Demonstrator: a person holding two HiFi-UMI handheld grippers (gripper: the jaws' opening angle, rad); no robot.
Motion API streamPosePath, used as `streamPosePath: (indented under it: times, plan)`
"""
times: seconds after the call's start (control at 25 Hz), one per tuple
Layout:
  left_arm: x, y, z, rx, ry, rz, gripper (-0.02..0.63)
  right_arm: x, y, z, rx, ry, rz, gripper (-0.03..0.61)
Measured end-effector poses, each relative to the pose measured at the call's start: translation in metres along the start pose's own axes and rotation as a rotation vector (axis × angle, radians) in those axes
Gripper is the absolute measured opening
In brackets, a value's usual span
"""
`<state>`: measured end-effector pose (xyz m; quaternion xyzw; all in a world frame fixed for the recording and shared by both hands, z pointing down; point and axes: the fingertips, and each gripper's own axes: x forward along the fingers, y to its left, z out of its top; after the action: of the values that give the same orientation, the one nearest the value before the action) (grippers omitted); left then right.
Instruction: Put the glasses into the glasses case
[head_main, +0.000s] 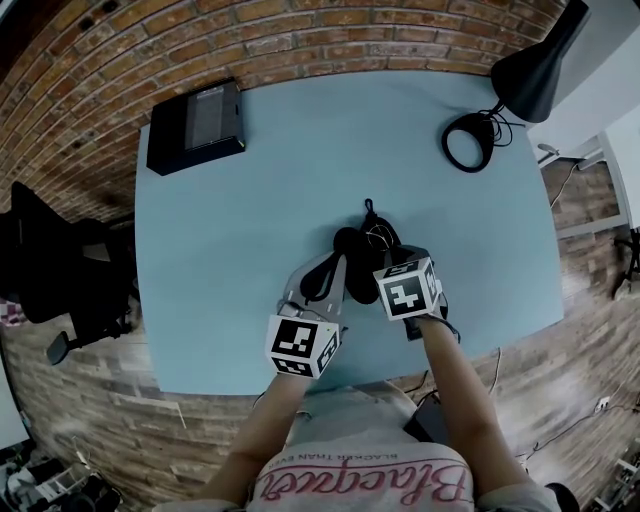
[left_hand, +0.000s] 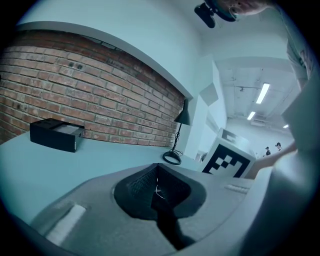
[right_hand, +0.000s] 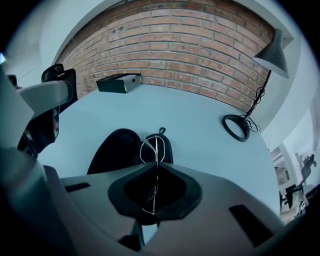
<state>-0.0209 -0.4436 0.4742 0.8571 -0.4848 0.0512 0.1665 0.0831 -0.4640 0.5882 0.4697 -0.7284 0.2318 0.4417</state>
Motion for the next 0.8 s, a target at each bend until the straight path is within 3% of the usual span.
streamPosePath:
  times: [0.44,0.8]
  plan:
    - [-0.013,0.011,0.004,-0.023,-0.017,0.022,0.006,0.01,-0.002,-0.005,-0.054,0.052,-0.1,0.017]
    - [-0.023,0.0,0.012,-0.011,-0.046,0.016,0.006,-0.015,-0.005,0.0,-0.015,-0.062,-0.084,0.038]
